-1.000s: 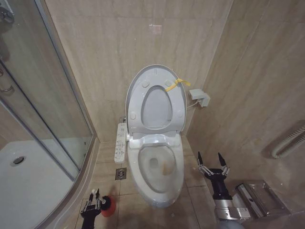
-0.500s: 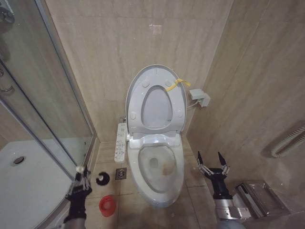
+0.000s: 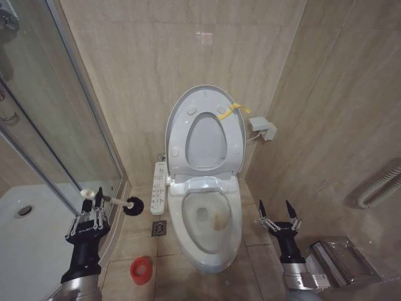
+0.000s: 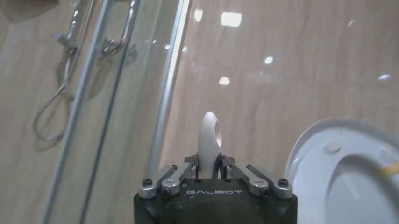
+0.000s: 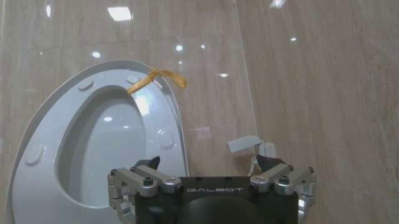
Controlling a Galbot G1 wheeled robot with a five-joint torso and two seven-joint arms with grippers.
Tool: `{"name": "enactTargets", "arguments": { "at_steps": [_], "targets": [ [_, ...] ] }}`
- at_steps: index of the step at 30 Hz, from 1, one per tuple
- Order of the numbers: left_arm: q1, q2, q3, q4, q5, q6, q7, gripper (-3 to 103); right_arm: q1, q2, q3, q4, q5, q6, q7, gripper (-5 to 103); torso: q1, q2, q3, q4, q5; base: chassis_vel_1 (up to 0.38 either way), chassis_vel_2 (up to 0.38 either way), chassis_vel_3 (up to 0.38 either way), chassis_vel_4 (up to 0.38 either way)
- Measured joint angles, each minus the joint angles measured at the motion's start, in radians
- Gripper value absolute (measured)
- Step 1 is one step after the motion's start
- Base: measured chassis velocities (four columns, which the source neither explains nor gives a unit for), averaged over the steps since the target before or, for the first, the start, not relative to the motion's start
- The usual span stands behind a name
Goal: Open the toilet lid, clean the toilet bowl with a toilet brush, close the toilet lid, and flush.
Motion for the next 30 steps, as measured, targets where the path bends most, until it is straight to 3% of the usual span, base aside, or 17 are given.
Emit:
{"name": "enactTargets", "arguments": {
  "at_steps": [6, 9, 10, 18, 20, 24, 30],
  "targets": [
    [0.001, -0.005, 0.068, -0.041, -0.033, 0.012, 0.072, 22, -0.003, -0.008, 0.000, 0.003, 0.000, 0.000, -0.001, 100, 0.000, 0.000, 0.000, 0.0003, 0.0000, 0.000, 0.000, 0.000, 0.000],
    [-0.047, 0.029, 0.108, 0.012, -0.111, 0.001, 0.151, 22, -0.009, -0.008, 0.005, 0.002, -0.001, 0.000, -0.001, 100, 0.000, 0.000, 0.000, 0.0000, -0.0002, 0.000, 0.000, 0.000, 0.000],
    [-0.047, 0.029, 0.108, 0.012, -0.111, 0.001, 0.151, 22, -0.009, -0.008, 0.005, 0.002, -0.001, 0.000, -0.001, 100, 0.000, 0.000, 0.000, 0.0000, -0.0002, 0.000, 0.000, 0.000, 0.000],
    [-0.192, 0.154, 0.143, 0.240, -0.257, -0.085, 0.315, 22, 0.005, -0.002, -0.006, -0.030, -0.024, -0.001, -0.004, 100, 0.000, 0.000, 0.000, 0.0002, -0.0003, 0.000, 0.000, 0.000, 0.000],
    [-0.207, 0.159, 0.143, 0.260, -0.269, -0.093, 0.330, 22, 0.010, -0.002, -0.009, -0.036, -0.027, -0.002, -0.004, 100, 0.000, 0.000, 0.000, 0.0005, -0.0002, 0.000, 0.000, 0.000, 0.000],
    [-0.362, 0.178, 0.195, 0.442, -0.320, -0.124, 0.439, 22, 0.020, 0.007, -0.018, -0.069, -0.043, -0.001, -0.006, 100, 0.000, 0.000, 0.000, -0.0005, -0.0001, 0.000, 0.000, 0.000, 0.000],
    [-0.466, 0.156, 0.270, 0.566, -0.333, -0.132, 0.491, 22, 0.026, 0.013, -0.012, -0.089, -0.047, 0.004, -0.009, 100, 0.000, 0.000, 0.000, 0.0000, 0.0000, 0.000, 0.000, 0.000, 0.000]
  ]
}}
